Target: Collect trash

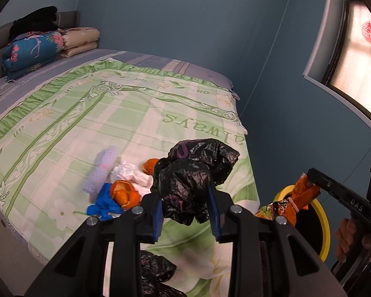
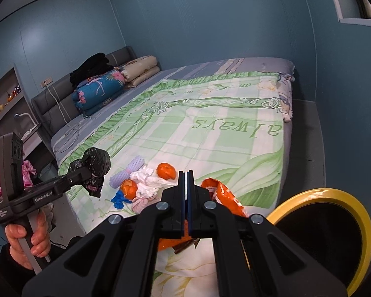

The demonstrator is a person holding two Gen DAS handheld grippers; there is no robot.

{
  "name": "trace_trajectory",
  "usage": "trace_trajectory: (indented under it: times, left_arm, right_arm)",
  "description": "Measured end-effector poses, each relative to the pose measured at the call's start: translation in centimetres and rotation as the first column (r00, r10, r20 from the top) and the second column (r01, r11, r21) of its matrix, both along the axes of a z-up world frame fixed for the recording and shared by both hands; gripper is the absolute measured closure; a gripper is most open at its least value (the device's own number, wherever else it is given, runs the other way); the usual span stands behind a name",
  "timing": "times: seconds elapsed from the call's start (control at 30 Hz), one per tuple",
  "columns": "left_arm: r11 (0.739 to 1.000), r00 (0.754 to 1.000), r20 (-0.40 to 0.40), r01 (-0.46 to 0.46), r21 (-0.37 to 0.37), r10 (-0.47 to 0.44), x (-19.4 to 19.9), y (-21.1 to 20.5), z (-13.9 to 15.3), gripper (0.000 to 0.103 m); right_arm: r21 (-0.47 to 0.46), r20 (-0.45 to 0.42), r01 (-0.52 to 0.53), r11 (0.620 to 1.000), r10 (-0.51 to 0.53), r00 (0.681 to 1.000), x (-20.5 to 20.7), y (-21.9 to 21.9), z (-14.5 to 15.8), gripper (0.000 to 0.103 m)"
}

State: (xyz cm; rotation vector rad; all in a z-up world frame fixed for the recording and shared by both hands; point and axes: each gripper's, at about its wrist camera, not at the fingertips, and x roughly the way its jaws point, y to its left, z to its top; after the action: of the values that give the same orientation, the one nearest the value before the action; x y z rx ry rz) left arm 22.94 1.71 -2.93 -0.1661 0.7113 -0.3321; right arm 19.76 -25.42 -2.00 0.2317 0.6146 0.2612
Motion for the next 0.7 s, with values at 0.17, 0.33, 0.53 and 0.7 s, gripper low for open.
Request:
trace_trajectory:
  times: [0.17, 0.33, 0.53, 0.7]
  left_arm:
    - [0.998, 0.998, -0.002, 0.056, 0.007, -0.056, -0.2, -2.5, 0.1, 0.075]
    - [0.993, 0.993, -0.002, 0.114, 0.008, -0.114, -0.2, -5.2, 0.2, 0.075]
    - [0.985, 0.985, -0.005, 0.173, -0.005, -0.173, -0.2, -7.9, 0.0, 0.075]
    - [0.983, 0.983, -0.023, 0.182, -0.024, -0.183, 0.2, -8.4, -0.3, 0.075]
  right_arm:
    - [-0.001, 0.008, 0.041, 0.999, -0.041, 0.999, -0.5, -1.7, 0.4, 0.103]
    - [0.002, 0.017, 0.084, 0.996, -0.084, 0.996, -1.0, -3.4, 0.8, 0.103]
    - [0.012, 0.013, 0.106, 0.994, -0.106, 0.994, -1.5, -5.0, 0.9, 0.103]
    - [0.028, -0.039, 0.074, 0.997, -0.072, 0.997, -1.2, -5.0, -0.3, 0.103]
